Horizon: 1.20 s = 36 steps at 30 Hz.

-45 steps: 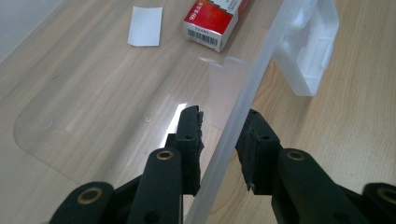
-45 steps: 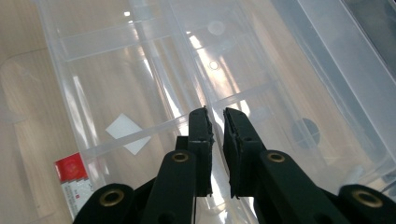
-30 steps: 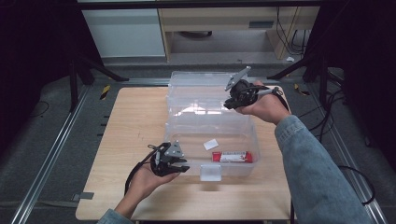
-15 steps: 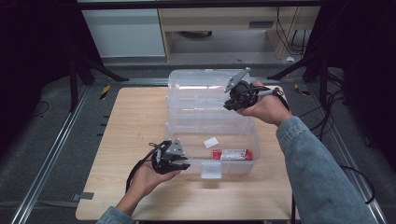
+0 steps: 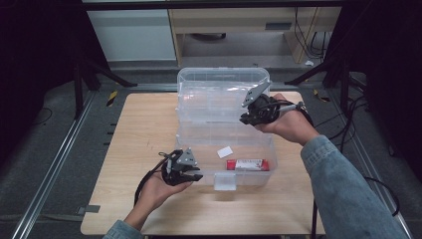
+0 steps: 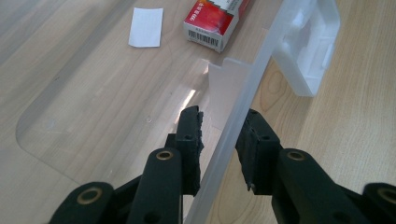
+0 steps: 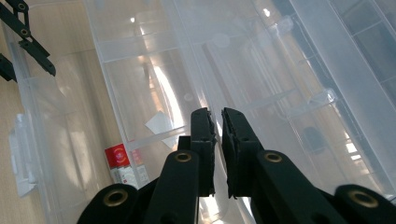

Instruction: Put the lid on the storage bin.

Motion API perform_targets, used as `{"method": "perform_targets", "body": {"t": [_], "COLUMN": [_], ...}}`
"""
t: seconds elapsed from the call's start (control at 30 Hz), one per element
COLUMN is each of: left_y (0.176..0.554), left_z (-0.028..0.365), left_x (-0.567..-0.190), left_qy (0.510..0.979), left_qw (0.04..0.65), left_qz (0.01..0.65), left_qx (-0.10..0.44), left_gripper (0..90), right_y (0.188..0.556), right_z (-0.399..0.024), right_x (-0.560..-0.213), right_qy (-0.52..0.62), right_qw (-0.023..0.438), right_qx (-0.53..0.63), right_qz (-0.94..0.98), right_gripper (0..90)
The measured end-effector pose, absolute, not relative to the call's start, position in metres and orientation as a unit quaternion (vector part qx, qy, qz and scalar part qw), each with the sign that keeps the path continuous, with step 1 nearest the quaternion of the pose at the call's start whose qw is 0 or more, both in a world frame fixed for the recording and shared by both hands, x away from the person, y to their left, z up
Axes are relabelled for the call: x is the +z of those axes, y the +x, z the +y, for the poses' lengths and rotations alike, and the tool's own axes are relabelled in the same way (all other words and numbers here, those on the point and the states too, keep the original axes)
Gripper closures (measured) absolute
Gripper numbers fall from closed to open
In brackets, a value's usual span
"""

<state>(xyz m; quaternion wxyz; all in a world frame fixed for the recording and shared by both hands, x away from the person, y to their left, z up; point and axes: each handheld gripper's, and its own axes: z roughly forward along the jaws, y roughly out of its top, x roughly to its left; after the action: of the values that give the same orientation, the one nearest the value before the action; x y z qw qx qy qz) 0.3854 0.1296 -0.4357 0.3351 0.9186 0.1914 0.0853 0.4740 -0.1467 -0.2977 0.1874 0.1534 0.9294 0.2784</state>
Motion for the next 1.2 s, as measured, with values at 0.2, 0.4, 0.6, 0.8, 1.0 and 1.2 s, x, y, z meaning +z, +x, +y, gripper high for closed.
{"method": "perform_targets", "body": {"t": [0.2, 0.4, 0.6, 0.8, 1.0, 1.2], "left_y": [0.39, 0.389, 0.389, 0.389, 0.398, 0.405], "left_z": [0.127, 0.127, 0.127, 0.127, 0.127, 0.124], "left_x": [-0.436, -0.436, -0.436, -0.436, -0.436, -0.435], "left_qy": [0.917, 0.918, 0.917, 0.916, 0.917, 0.918], "left_qw": [0.338, 0.338, 0.339, 0.34, 0.339, 0.337], "left_qz": [0.189, 0.188, 0.19, 0.192, 0.193, 0.192], "left_qx": [0.091, 0.091, 0.092, 0.091, 0.086, 0.087], "left_gripper": [70.7, 70.7, 70.5, 70.3, 69.6, 69.3], "right_y": [0.483, 0.477, 0.468, 0.46, 0.46, 0.468], "right_z": [-0.147, -0.146, -0.149, -0.152, -0.154, -0.156], "right_x": [-0.297, -0.298, -0.299, -0.301, -0.301, -0.301], "right_qy": [0.165, 0.16, 0.153, 0.152, 0.156, 0.168], "right_qw": [0.186, 0.187, 0.185, 0.183, 0.185, 0.184], "right_qx": [0.279, 0.276, 0.28, 0.287, 0.29, 0.293], "right_qz": [0.928, 0.929, 0.929, 0.928, 0.926, 0.923], "right_gripper": [82.6, 83.0, 83.2, 83.2, 83.1, 83.0]}}
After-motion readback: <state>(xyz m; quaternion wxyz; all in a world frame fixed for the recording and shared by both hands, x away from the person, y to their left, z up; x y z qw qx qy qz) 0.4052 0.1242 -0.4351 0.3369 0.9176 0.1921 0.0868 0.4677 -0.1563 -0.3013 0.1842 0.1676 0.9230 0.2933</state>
